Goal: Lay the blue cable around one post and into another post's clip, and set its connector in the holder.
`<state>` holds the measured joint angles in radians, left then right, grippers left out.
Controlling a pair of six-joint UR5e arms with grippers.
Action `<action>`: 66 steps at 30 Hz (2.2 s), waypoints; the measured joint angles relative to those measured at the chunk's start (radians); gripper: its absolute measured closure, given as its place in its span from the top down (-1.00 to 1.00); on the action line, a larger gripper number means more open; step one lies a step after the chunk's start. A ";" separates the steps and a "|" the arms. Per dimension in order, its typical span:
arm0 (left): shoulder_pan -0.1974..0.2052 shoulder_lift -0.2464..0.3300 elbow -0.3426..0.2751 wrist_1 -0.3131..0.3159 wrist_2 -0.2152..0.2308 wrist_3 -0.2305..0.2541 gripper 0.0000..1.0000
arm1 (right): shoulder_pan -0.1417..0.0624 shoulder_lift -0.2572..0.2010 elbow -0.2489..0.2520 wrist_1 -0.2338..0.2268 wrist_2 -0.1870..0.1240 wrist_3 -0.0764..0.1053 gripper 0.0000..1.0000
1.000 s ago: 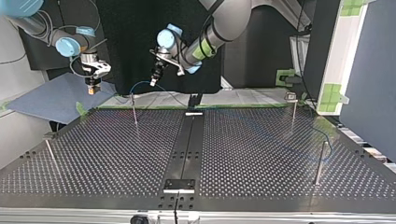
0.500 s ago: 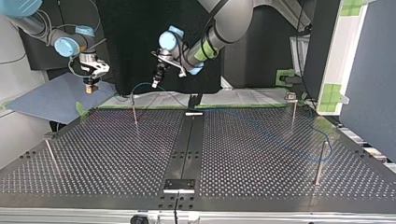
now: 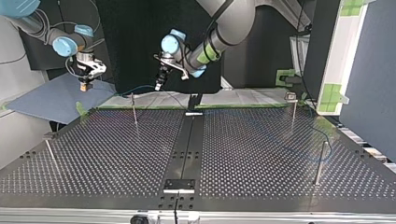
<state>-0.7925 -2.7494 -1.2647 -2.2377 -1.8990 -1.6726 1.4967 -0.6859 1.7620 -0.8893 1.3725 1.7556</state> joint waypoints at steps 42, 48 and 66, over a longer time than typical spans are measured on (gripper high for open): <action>0.021 0.000 0.076 -0.044 -0.004 0.028 -1.00 | 0.010 0.001 -0.004 -0.032 -0.053 0.003 -0.90; 0.020 0.000 0.084 -0.049 -0.001 0.034 -1.00 | 0.011 0.001 -0.006 -0.051 -0.063 0.013 -0.90; 0.009 -0.004 0.103 -0.056 0.000 0.039 -1.00 | 0.015 0.002 -0.024 -0.054 -0.088 0.018 -0.90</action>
<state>-0.7838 -2.7536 -1.1617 -2.2932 -1.8985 -1.6331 1.5112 -0.6838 1.7380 -0.9438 1.2844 1.7736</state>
